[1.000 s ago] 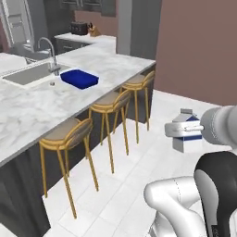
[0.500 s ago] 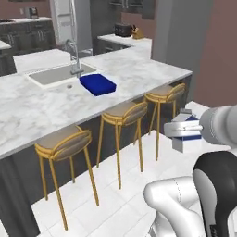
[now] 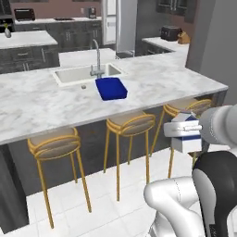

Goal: Take out the milk from the fridge and place it on the tray on the counter. Then take the sugar cube near the tray and place it in the tray.

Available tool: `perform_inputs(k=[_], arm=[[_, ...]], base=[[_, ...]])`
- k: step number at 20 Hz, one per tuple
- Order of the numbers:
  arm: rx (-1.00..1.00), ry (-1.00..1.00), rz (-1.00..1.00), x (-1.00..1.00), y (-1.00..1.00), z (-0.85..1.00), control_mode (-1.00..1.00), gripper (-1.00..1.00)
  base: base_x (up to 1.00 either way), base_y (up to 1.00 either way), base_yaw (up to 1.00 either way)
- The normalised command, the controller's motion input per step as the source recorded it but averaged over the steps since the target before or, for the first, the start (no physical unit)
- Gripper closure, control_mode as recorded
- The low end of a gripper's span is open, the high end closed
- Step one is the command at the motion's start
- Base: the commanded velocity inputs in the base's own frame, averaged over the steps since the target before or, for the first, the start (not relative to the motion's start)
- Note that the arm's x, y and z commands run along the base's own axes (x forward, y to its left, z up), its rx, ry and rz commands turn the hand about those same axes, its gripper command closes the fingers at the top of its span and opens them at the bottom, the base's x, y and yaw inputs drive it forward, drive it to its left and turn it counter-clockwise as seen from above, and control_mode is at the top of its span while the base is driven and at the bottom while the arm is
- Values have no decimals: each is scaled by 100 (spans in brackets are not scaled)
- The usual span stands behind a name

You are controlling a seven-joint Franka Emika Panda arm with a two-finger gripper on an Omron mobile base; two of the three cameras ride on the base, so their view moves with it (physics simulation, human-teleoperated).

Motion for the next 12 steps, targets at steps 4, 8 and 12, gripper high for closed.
perform_inputs(k=[4,8,12], arm=[[0,0,0,0,0,0,100,100],[0,0,0,0,0,0,100,100],[0,0,0,0,0,0,100,100]], base=[[58,-96,47],[96,-38,31],[82,-19,26]])
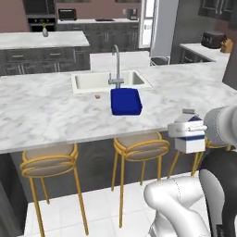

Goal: Take out the milk from the fridge and place it on the tray on the counter. Then take the sugar cube near the tray and place it in the tray.

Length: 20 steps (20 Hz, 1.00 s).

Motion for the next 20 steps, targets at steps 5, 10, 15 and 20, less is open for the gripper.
perform_inputs(k=[5,10,15,20], arm=[[0,0,0,0,0,0,100,100],[0,0,0,0,0,0,100,100],[0,0,0,0,0,0,100,100],[0,0,0,0,0,0,100,100]], base=[[14,-22,25],[-8,-61,19],[-6,-72,-5],[46,19,-17]])
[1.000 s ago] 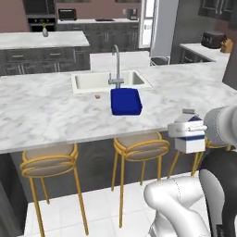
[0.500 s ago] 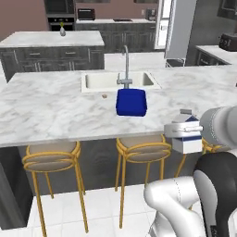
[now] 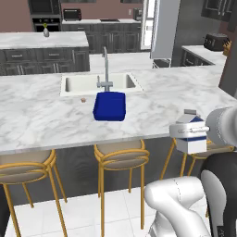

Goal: Take out the milk from the fridge and place it on the tray on the counter. Then take the sugar cube near the tray and place it in the tray.

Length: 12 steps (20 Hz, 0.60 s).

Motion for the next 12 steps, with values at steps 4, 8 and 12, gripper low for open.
perform_inputs(k=[4,8,12], arm=[[0,0,0,0,0,0,100,100],[0,0,0,0,0,0,100,100],[0,0,0,0,0,0,100,100]], base=[[62,15,-17],[90,44,-20],[98,100,-24]])
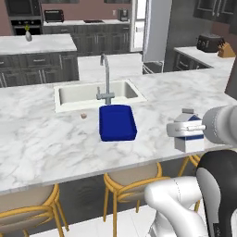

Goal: Take out the milk from the fridge and place it on the tray on the counter. Then take the sugar cube near the tray and place it in the tray.

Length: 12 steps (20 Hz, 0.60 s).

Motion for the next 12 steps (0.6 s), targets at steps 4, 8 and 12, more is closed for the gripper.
perform_inputs(k=[4,8,12], arm=[[0,0,0,0,0,0,100,100],[0,0,0,0,0,0,100,100],[0,0,0,0,0,0,100,100]], base=[[93,100,-13],[100,89,-12],[100,64,-4]])
